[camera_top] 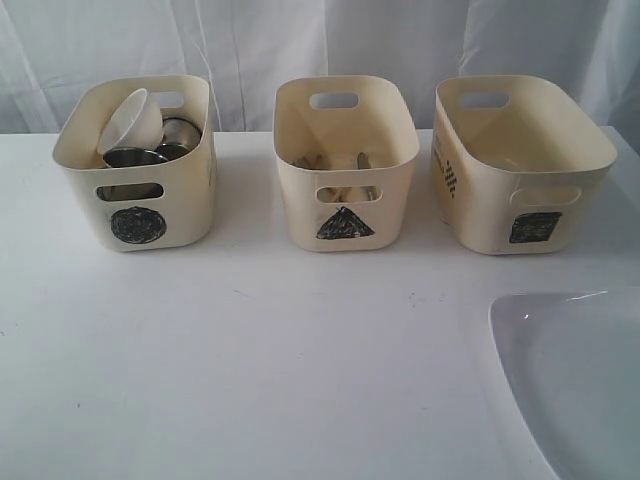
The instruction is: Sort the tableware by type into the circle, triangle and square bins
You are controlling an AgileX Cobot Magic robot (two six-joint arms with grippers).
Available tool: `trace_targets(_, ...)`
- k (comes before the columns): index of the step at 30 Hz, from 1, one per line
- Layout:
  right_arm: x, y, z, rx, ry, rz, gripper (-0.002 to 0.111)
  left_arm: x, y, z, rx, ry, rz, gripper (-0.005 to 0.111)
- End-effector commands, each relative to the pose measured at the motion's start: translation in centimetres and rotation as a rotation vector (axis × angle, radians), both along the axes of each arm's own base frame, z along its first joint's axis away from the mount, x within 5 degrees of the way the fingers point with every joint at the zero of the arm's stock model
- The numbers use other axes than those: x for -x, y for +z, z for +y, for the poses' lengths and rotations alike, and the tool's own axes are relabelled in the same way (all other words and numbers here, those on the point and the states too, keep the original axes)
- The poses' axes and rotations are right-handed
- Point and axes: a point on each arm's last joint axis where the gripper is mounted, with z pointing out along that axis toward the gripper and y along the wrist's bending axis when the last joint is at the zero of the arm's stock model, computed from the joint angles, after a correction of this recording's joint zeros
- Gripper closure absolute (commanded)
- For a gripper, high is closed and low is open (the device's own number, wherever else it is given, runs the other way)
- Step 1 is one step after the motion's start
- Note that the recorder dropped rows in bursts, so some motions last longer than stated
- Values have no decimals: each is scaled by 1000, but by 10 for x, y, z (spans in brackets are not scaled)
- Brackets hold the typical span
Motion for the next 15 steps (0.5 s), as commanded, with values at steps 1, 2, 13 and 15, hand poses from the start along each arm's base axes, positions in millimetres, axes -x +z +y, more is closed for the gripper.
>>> trace_targets(1, 18, -19, 4, -32, 2, 92, 43, 2, -7, -1, 13, -11, 52, 107)
trace_targets(2, 23, -23, 3, -35, 1, 114, 43, 2, -7, -1, 13, -11, 52, 107)
trace_targets(13, 78, -75, -6, -355, -73, 156, 48, 2, -7, -1, 13, -11, 52, 107)
trace_targets(15, 67, -79, -4, -387, -52, 33, 48, 2, -7, -1, 13, -11, 52, 107)
